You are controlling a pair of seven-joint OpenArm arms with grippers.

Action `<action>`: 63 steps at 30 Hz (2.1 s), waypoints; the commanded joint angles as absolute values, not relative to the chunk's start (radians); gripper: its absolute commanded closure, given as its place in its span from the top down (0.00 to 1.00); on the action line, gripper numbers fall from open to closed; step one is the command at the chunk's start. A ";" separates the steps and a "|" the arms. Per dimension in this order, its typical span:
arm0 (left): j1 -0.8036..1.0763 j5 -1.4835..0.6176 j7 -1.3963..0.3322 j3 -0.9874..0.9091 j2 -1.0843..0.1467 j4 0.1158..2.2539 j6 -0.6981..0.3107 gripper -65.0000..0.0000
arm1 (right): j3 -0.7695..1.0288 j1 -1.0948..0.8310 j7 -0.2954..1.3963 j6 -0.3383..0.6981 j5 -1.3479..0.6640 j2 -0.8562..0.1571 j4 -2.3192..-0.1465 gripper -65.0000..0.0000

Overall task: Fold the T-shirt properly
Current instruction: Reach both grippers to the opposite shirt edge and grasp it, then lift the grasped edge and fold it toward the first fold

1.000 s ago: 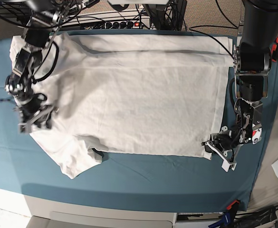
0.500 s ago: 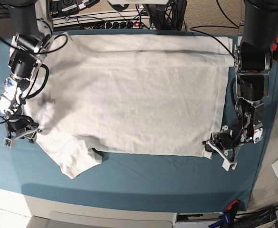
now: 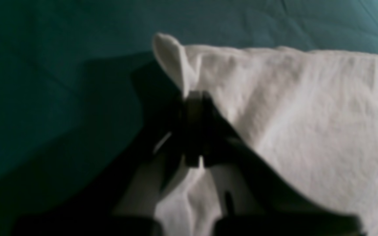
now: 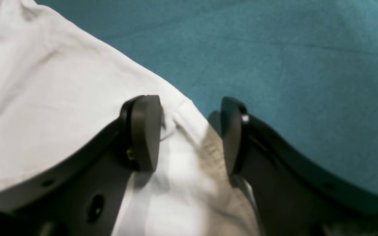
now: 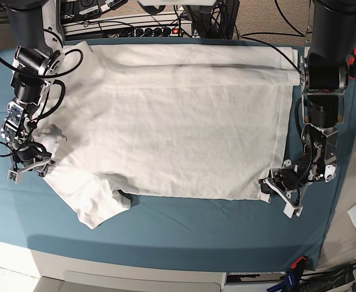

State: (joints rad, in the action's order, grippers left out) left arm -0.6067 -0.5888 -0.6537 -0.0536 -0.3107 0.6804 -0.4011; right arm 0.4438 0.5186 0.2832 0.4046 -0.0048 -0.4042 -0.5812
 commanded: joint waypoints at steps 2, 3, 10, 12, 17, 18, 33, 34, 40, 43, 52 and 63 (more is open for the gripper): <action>-0.629 -0.592 -0.665 -0.055 -0.318 0.691 -0.410 0.00 | 0.446 0.543 0.285 0.407 -0.010 -0.407 -0.587 0.46; -0.629 -0.592 -0.665 -0.055 -0.318 0.691 -0.410 0.00 | 0.446 0.543 0.279 0.407 -0.010 -0.403 -0.587 0.46; -0.629 -0.591 -0.665 -0.055 -0.319 0.691 -0.410 0.00 | 0.446 0.514 0.228 0.406 -0.037 -0.380 -0.587 0.44; -0.629 -0.592 -0.665 -0.055 -0.318 0.691 -0.410 0.00 | 0.446 0.503 0.228 0.407 -0.057 -0.377 -0.587 0.32; -0.629 -0.591 -0.665 -0.055 -0.319 0.691 -0.417 0.00 | 0.447 0.480 0.227 0.410 -0.064 -0.381 -0.588 0.00; -0.629 -0.596 -0.664 -0.055 -0.319 0.691 -0.418 0.00 | 0.447 0.476 0.217 0.411 -0.068 -0.383 -0.589 0.00; -0.556 -0.859 -0.784 -0.087 -0.417 0.760 -0.606 0.00 | 0.447 0.230 0.276 0.698 -0.254 -0.432 -0.955 0.00; -0.540 -0.878 -0.799 -0.104 -0.421 0.777 -0.608 0.00 | 0.447 0.209 0.277 0.698 -0.262 -0.432 -0.981 0.00; -0.435 -0.982 -0.889 -0.216 -0.433 0.882 -0.657 0.00 | 0.447 0.100 0.296 0.698 -0.272 -0.432 -1.137 0.00; -0.388 -1.000 -0.909 -0.251 -0.438 0.945 -0.657 0.00 | 0.447 0.057 0.308 0.698 -0.272 -0.432 -1.199 0.00; -0.298 -1.073 -1.000 -0.260 -0.470 1.105 -0.656 0.00 | 0.511 -0.017 0.374 0.698 -0.269 -0.444 -1.291 0.00; -0.197 -1.079 -1.033 -0.261 -0.475 1.253 -0.656 0.00 | 0.653 -0.110 0.427 0.698 -0.394 -0.447 -1.306 0.00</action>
State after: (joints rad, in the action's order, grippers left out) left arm -0.1772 -1.0519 -1.0477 -0.2527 -0.4568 1.2339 -0.6487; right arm 0.6411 -0.1200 0.4488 0.7055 -0.3779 -0.4156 -1.2888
